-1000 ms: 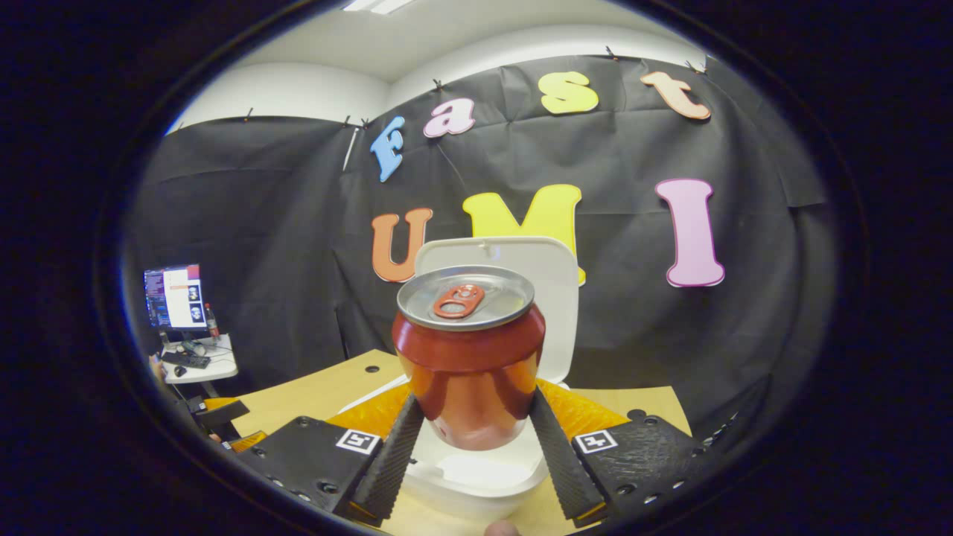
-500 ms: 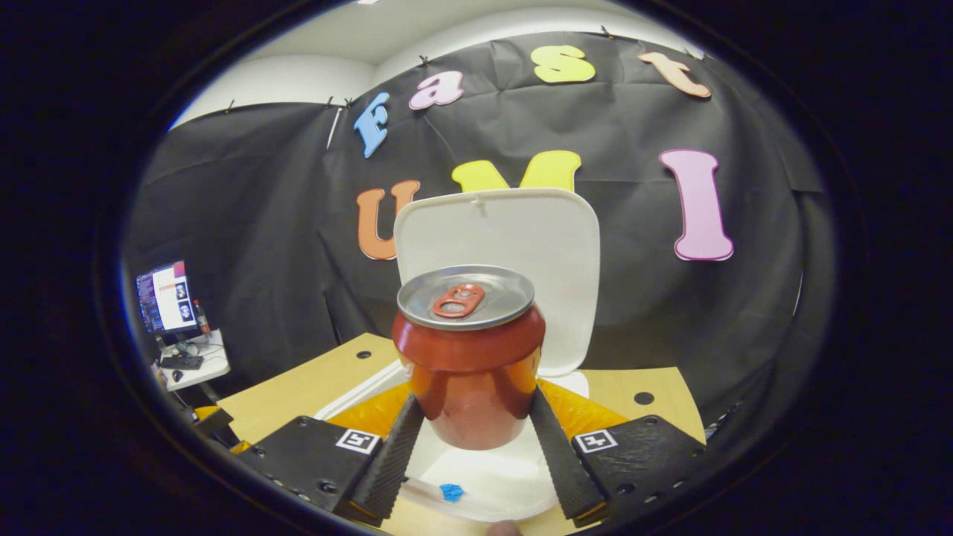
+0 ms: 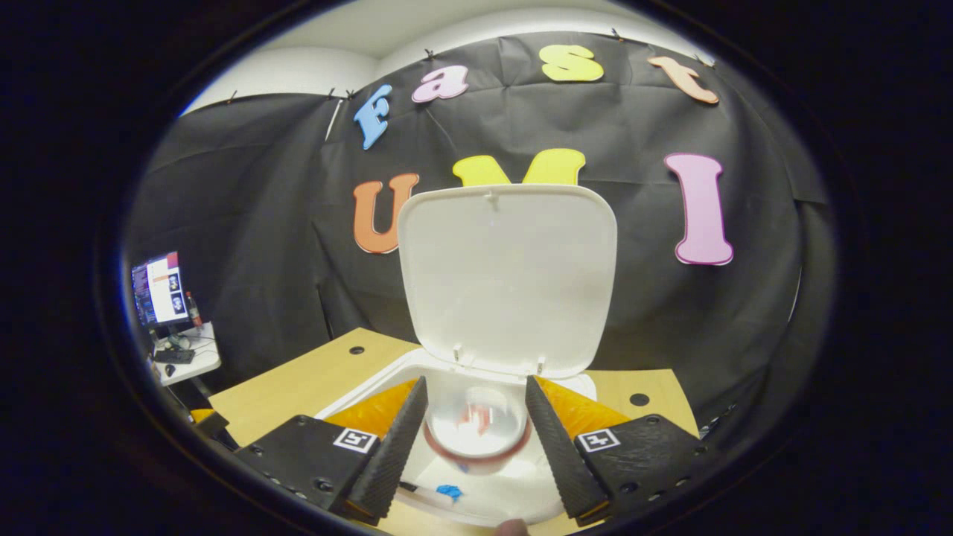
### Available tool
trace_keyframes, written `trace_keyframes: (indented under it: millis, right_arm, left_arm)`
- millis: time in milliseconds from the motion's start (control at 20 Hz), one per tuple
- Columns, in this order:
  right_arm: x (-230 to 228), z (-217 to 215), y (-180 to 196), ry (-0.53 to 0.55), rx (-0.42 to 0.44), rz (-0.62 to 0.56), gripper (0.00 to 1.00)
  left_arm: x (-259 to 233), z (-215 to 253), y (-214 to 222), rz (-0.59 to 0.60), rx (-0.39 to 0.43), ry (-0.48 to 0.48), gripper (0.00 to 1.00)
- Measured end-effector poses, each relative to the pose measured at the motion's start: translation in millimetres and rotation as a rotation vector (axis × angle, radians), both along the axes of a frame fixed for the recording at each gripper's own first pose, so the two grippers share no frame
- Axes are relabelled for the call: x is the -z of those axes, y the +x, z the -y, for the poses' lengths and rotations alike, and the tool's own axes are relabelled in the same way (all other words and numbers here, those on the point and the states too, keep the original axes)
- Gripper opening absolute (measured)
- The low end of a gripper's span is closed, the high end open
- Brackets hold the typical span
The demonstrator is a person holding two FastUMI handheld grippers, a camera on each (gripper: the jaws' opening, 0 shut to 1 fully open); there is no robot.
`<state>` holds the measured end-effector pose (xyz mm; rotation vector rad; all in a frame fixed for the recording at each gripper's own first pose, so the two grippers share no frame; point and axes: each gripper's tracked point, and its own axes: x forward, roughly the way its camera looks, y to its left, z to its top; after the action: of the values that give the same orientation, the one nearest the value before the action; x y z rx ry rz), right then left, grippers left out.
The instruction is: Press the lid of the desktop garbage bin to open it, pick up the crumpled paper on the desktop and throw it into the bin, then pick up the pop can on the desktop and drop it into the bin, and finally close the garbage bin lid.
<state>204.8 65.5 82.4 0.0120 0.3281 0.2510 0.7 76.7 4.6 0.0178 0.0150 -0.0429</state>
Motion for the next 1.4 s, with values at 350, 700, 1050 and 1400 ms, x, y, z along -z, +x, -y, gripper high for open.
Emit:
trace_keyframes:
  millis: [350,700,1050,1400]
  right_arm:
    - [-16.5,3.7,-0.6,0.018,0.024,0.048,0.85]
    - [-68.8,6.7,-2.2,0.024,0.038,0.146,0.92]
    - [-125.6,10.3,17.9,0.055,0.072,0.223,0.92]
    - [-171.4,12.7,48.2,0.040,0.112,0.334,0.92]
  left_arm:
    - [2.0,1.9,1.8,-0.002,0.008,-0.004,0.99]
    - [7.3,4.0,3.1,-0.013,0.020,-0.014,0.99]
    - [11.9,2.1,3.5,-0.018,0.015,0.025,0.99]
    - [9.3,-5.6,5.4,-0.019,0.014,-0.007,0.99]
